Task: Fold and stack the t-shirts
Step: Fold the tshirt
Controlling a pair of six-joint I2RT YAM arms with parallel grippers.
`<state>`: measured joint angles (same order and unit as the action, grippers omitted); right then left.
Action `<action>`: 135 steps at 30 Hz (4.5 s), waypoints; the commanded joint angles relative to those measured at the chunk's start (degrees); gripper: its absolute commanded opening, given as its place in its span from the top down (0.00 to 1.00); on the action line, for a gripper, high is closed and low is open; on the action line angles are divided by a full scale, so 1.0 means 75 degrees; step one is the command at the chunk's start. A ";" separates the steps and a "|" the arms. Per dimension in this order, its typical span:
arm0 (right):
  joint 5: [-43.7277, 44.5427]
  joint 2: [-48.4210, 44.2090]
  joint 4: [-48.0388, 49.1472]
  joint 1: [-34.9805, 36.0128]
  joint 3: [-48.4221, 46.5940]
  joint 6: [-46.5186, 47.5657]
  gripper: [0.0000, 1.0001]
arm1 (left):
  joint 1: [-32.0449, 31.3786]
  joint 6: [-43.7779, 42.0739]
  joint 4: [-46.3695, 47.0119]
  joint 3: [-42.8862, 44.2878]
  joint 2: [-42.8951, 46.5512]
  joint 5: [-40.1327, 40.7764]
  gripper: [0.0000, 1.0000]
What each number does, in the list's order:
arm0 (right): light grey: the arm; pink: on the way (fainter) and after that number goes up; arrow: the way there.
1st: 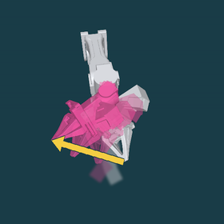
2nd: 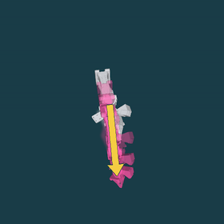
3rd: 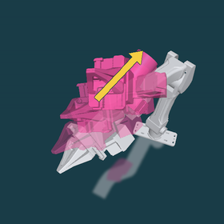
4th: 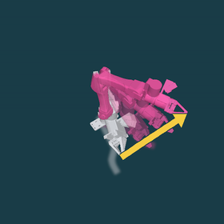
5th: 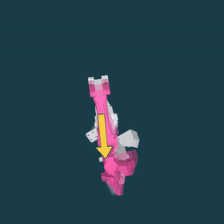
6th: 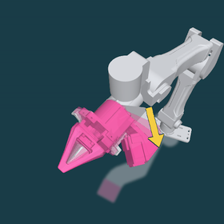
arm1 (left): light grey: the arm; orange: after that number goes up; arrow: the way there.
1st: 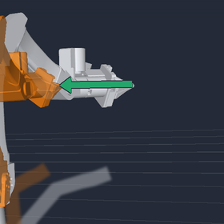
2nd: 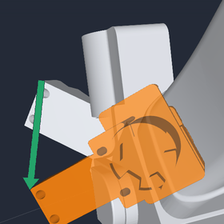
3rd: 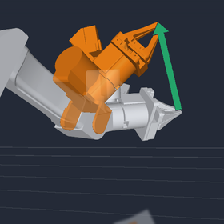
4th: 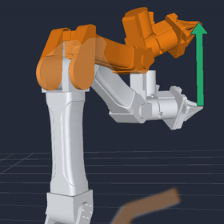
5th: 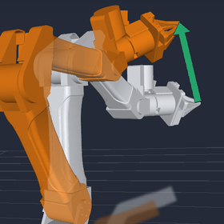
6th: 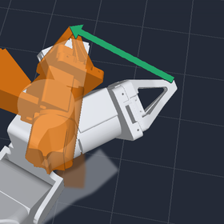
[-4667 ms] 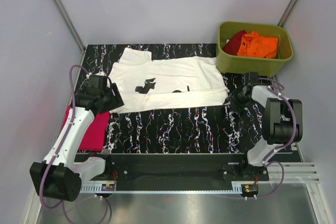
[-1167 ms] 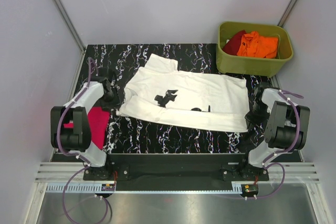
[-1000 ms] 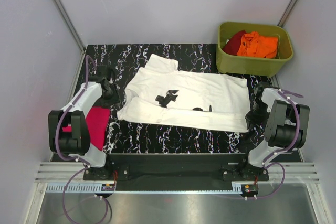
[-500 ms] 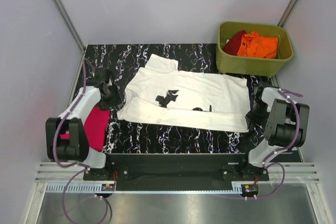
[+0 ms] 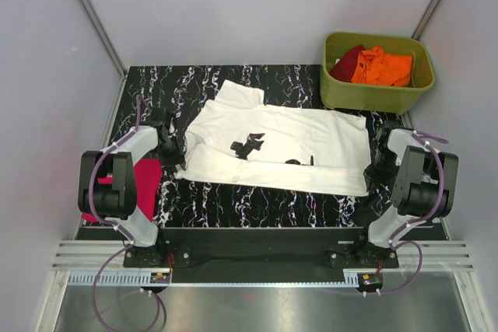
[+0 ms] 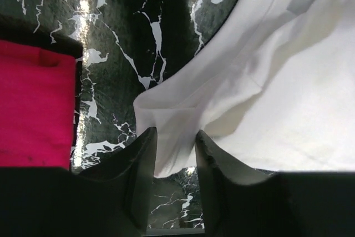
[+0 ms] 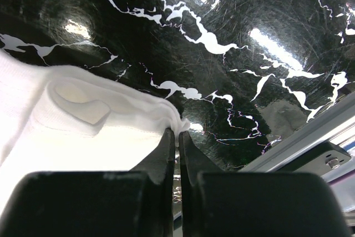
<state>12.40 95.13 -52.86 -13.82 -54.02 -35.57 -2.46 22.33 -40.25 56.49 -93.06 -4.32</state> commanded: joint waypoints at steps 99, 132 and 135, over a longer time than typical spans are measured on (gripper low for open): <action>-0.1759 0.0006 0.1270 0.4327 -0.0848 -0.1058 0.51 | -0.5438 0.0444 0.2402 0.2230 -0.1983 -0.1546 0.75; 0.0326 0.1824 0.0908 0.4597 -0.3145 -0.0578 0.47 | -0.5438 0.0375 0.2215 0.1959 -0.2065 -0.1206 0.74; 0.0467 0.1496 0.0767 0.4597 -0.3157 -0.0356 0.47 | -0.5403 0.0223 0.1946 0.2310 -0.2182 -0.0879 0.73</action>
<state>12.10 109.40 -45.30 20.25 -75.61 -40.51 -43.07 25.34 -24.80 70.13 -108.95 -13.28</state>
